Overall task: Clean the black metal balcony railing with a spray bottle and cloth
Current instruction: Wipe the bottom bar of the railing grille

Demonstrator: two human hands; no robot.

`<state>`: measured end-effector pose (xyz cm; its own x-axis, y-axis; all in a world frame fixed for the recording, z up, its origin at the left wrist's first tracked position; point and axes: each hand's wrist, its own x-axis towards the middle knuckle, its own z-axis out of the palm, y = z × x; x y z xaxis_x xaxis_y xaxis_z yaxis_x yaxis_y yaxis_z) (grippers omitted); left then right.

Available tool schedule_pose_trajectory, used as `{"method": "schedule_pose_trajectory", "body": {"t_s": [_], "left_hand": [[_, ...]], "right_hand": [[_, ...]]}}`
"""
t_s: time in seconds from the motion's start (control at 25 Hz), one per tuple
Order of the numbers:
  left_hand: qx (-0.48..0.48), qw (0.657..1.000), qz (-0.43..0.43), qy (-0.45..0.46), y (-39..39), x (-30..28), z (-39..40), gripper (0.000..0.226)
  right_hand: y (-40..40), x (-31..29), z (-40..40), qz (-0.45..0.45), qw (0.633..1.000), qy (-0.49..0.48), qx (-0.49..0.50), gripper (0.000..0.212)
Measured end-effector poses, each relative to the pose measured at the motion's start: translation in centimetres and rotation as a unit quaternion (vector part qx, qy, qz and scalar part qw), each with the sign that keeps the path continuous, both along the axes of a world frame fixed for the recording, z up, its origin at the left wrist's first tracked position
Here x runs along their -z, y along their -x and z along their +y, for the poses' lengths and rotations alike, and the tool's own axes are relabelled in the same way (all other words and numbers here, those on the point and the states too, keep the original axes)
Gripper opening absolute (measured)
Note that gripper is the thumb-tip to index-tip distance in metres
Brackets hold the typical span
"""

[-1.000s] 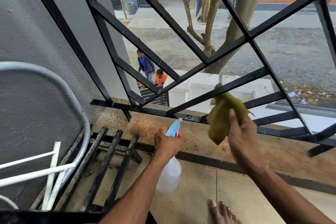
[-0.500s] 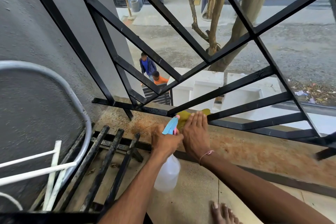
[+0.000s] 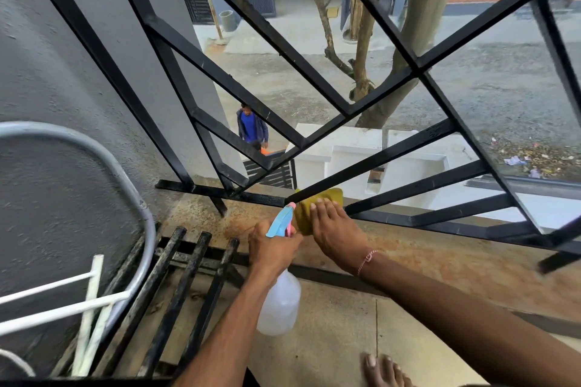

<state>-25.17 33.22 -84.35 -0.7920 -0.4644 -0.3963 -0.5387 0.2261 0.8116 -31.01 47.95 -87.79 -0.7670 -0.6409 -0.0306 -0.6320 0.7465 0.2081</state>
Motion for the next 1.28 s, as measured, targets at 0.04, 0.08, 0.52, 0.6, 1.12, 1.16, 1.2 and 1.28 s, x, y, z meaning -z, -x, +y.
{"method": "schedule_pose_trajectory", "body": {"t_s": [0.04, 0.08, 0.52, 0.6, 1.12, 1.16, 1.2, 1.28], "left_hand": [[0.008, 1.0, -0.005, 0.002, 0.2, 0.3, 0.3, 0.033], [0.022, 1.0, -0.01, 0.01, 0.4, 0.8, 0.6, 0.037], [0.135, 0.991, 0.019, -0.008, 1.3, 0.7, 6.1, 0.042], [0.15, 0.988, 0.021, -0.029, 1.2, 0.3, 7.1, 0.04], [0.248, 0.953, 0.105, -0.143, 0.3, -2.9, 9.6, 0.031], [0.247, 0.951, 0.106, -0.15, 0.2, -2.9, 9.5, 0.033], [0.246, 0.951, 0.105, -0.152, 0.2, -3.2, 9.5, 0.034], [0.246, 0.951, 0.104, -0.157, 0.4, -3.3, 9.7, 0.034]], "right_hand": [[-0.5, -0.7, 1.0, 0.008, 0.999, -0.033, 0.007, 0.059], [-1.0, -1.1, 2.0, 0.019, 0.998, -0.061, 0.012, 0.059], [-4.2, -7.0, 8.8, -0.138, 0.96, 0.191, 0.152, 0.024], [-5.7, -7.7, 10.8, -0.223, 0.849, 0.365, 0.31, 0.016], [-12.6, -10.1, 17.3, -0.307, 0.375, 0.759, 0.434, 0.038], [-12.5, -10.2, 17.2, -0.303, 0.377, 0.761, 0.433, 0.039], [-12.4, -10.4, 16.9, -0.301, 0.374, 0.763, 0.433, 0.04], [-12.2, -10.3, 16.7, -0.305, 0.346, 0.777, 0.428, 0.038]]}}
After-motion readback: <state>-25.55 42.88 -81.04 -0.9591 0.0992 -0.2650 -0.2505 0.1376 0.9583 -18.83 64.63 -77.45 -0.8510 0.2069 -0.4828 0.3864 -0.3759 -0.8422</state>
